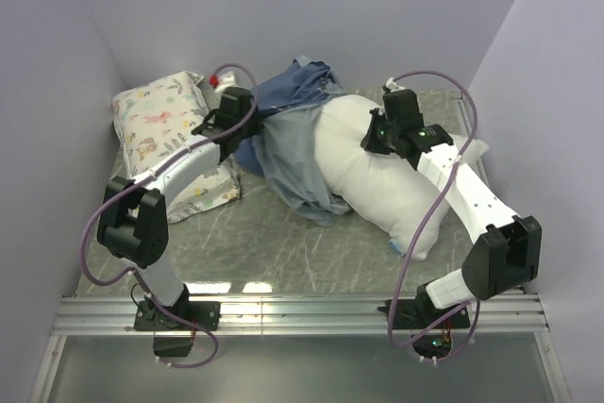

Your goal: Remove the pillowcase from the pillow

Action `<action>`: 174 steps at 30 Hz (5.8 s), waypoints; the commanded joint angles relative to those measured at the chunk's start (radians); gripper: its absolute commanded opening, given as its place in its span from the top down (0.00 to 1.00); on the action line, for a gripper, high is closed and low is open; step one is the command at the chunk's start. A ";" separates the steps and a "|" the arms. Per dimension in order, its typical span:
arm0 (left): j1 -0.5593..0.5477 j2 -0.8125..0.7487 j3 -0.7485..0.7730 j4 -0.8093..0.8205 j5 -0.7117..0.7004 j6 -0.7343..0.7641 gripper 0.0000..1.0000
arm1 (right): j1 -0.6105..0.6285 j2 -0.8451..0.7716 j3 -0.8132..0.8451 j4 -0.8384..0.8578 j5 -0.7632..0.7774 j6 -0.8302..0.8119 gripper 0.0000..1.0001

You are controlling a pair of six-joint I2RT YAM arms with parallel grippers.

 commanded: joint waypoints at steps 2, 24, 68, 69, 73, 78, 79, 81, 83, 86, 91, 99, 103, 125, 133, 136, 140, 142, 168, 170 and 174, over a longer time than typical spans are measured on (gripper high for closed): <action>0.185 0.001 0.020 -0.053 -0.212 -0.066 1.00 | -0.060 -0.143 0.101 0.024 0.008 0.002 1.00; 0.251 0.050 0.146 0.057 0.221 0.061 0.47 | -0.119 -0.221 0.038 0.053 -0.035 0.034 1.00; -0.278 -0.030 -0.063 -0.024 -0.124 -0.002 0.89 | 0.335 0.096 -0.148 0.167 0.377 -0.110 0.10; -0.267 -0.036 -0.068 -0.027 -0.124 0.000 0.90 | 0.329 0.101 -0.148 0.162 0.382 -0.103 0.13; -0.174 -0.069 -0.081 -0.033 -0.089 0.003 0.96 | 0.299 0.078 -0.143 0.144 0.375 -0.086 0.64; -0.079 -0.085 -0.106 -0.024 -0.060 -0.013 0.99 | 0.249 0.030 -0.100 0.095 0.370 -0.081 1.00; -0.047 -0.085 -0.109 -0.027 -0.058 -0.016 0.99 | 0.240 0.007 -0.099 0.087 0.364 -0.083 1.00; -0.013 -0.091 -0.127 -0.023 -0.046 -0.022 1.00 | 0.184 -0.016 -0.097 0.079 0.329 -0.081 1.00; 0.038 -0.106 -0.155 -0.004 -0.034 -0.036 1.00 | 0.136 -0.062 -0.105 0.078 0.290 -0.078 1.00; 0.079 -0.111 -0.169 0.020 -0.008 -0.045 0.99 | 0.073 -0.134 -0.123 0.085 0.230 -0.073 1.00; 0.089 -0.039 -0.132 0.014 -0.012 -0.051 1.00 | 0.026 -0.247 -0.105 0.081 0.160 -0.049 1.00; 0.127 0.033 -0.106 0.023 0.003 -0.062 1.00 | -0.031 -0.326 0.030 0.024 0.128 -0.043 1.00; 0.147 0.046 -0.109 0.040 0.035 -0.057 0.99 | -0.039 -0.329 0.036 0.016 0.097 -0.049 1.00; -0.267 -0.281 -0.406 0.155 -0.066 -0.089 0.13 | 0.044 -0.238 -0.179 0.168 0.036 0.003 1.00; -0.299 -0.153 -0.414 0.179 -0.196 -0.163 0.12 | 0.064 -0.229 -0.174 0.155 0.055 -0.009 1.00; -0.274 -0.102 -0.368 0.103 -0.264 -0.184 0.38 | 0.065 -0.234 -0.172 0.136 0.095 -0.032 1.00; -0.244 -0.082 -0.407 0.194 -0.195 -0.154 0.97 | 0.090 -0.241 -0.171 0.139 0.097 -0.090 0.72; -0.252 -0.076 -0.410 0.221 -0.180 -0.140 1.00 | 0.125 -0.238 -0.157 0.142 0.130 -0.127 0.44; -0.189 -0.191 -0.391 0.166 -0.160 -0.126 1.00 | 0.460 0.237 -0.093 0.173 0.750 -0.245 0.70; -0.174 -0.188 -0.374 0.165 -0.149 -0.129 0.99 | 0.426 0.222 -0.070 0.119 0.740 -0.216 0.87; -0.096 -0.152 -0.344 0.174 -0.115 -0.140 0.99 | 0.375 0.078 -0.068 0.089 0.639 -0.181 1.00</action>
